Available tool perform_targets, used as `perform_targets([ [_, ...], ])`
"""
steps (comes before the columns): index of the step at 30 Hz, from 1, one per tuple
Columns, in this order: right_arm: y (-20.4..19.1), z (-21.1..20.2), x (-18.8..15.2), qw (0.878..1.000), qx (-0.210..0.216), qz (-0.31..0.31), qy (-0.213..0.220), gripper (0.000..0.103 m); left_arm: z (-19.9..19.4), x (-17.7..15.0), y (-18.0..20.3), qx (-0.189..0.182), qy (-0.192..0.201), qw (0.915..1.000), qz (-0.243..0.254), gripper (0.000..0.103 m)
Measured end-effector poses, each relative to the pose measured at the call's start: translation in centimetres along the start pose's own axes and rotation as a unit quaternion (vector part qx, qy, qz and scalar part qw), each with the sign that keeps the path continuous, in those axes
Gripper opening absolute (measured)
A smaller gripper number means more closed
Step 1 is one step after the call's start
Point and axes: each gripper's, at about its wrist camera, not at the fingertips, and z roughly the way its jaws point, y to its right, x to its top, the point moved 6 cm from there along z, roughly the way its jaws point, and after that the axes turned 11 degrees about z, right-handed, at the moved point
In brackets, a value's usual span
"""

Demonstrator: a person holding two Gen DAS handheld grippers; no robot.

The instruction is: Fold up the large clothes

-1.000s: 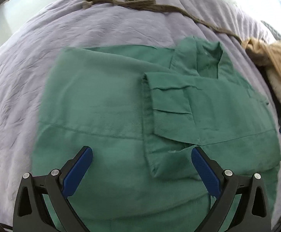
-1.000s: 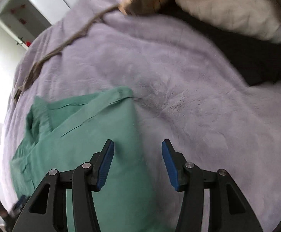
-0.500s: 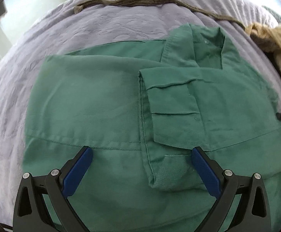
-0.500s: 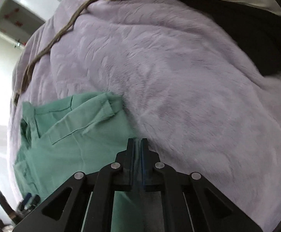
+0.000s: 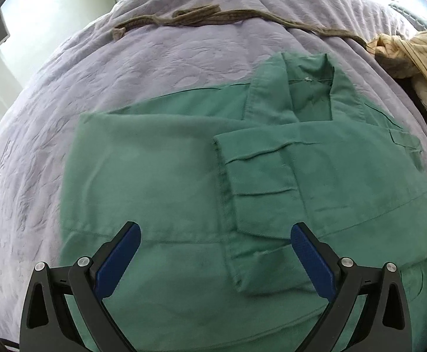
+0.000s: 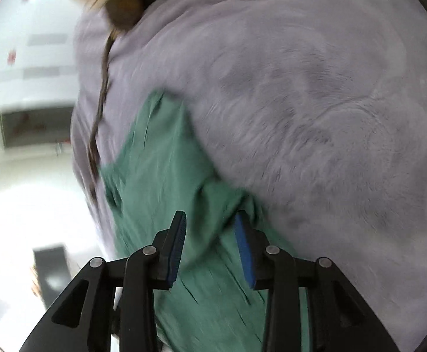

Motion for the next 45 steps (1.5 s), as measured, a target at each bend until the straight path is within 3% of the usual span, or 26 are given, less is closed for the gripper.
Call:
perform_targets([
  [1,0.5,0.3,0.4,1.000,0.002,0.021,0.006,0.016,0.2,0.2,0.5,-0.003,0.001,1.0000,0.000,0.102],
  [2,0.9,0.5,0.7,0.999,-0.012,0.028,0.012,0.002,0.3,0.2,0.8,-0.004,0.000,1.0000,0.000,0.102],
  [5,2.0,0.6,0.6,0.998,-0.061,-0.003,0.035,0.002,1.4,0.0,1.7,-0.002,-0.013,0.9999,0.001,0.102],
  [8,2.8,0.0,0.1,0.998,-0.060,0.002,0.037,0.002,2.3,-0.3,1.7,0.004,-0.017,0.9998,-0.003,0.102],
  [10,3.3,-0.6,-0.1,0.995,-0.092,-0.008,0.048,0.002,2.3,-0.2,1.4,0.010,-0.018,0.9998,-0.002,0.102],
  [11,3.3,-1.4,-0.1,0.991,-0.117,-0.022,0.056,0.002,2.1,-0.2,1.3,0.012,-0.020,0.9997,-0.002,0.102],
  [14,1.9,-3.5,-0.8,0.989,-0.114,-0.079,0.061,0.005,1.3,-0.2,0.2,0.017,-0.022,0.9996,-0.007,0.102],
  [17,-0.9,-4.5,-2.1,0.977,-0.118,-0.161,0.071,0.006,-0.4,-0.5,-1.2,0.006,-0.017,0.9996,-0.022,0.101],
  [19,-2.9,-3.9,-3.2,0.970,-0.112,-0.204,0.065,0.006,-1.5,-0.7,-1.8,-0.006,-0.015,0.9995,-0.026,0.082],
  [20,-3.8,-3.3,-3.7,0.966,-0.113,-0.224,0.061,0.006,-1.8,-0.9,-1.8,-0.015,-0.021,0.9993,-0.026,0.079],
  [22,-5.2,-1.4,-4.1,0.959,-0.119,-0.250,0.052,0.006,-2.2,-1.1,-1.5,-0.029,-0.022,0.9991,-0.023,0.062],
  [23,-5.4,-0.1,-4.2,0.955,-0.131,-0.260,0.048,0.006,-2.3,-1.2,-0.9,-0.039,-0.024,0.9988,-0.015,0.060],
  [26,-3.5,2.4,-3.6,0.945,-0.183,-0.269,0.041,0.005,-1.9,-1.5,0.5,-0.033,-0.025,0.9991,0.008,0.060],
  [27,-2.4,3.3,-3.1,0.944,-0.196,-0.263,0.033,0.000,-1.3,-1.8,0.9,-0.025,-0.031,0.9991,0.017,0.060],
  [32,-1.4,1.8,-2.1,0.950,-0.182,-0.250,0.032,0.000,-0.1,-2.8,0.4,-0.031,-0.037,0.9988,0.005,0.060],
  [37,-1.3,-0.6,-2.9,0.953,-0.174,-0.248,0.019,0.003,-1.5,-3.7,-1.9,0.023,-0.046,0.9987,0.005,0.060],
  [45,0.7,-3.5,-6.4,0.948,-0.195,-0.251,-0.021,0.003,-4.8,-7.3,-2.3,0.007,-0.081,0.9965,-0.019,0.060],
])
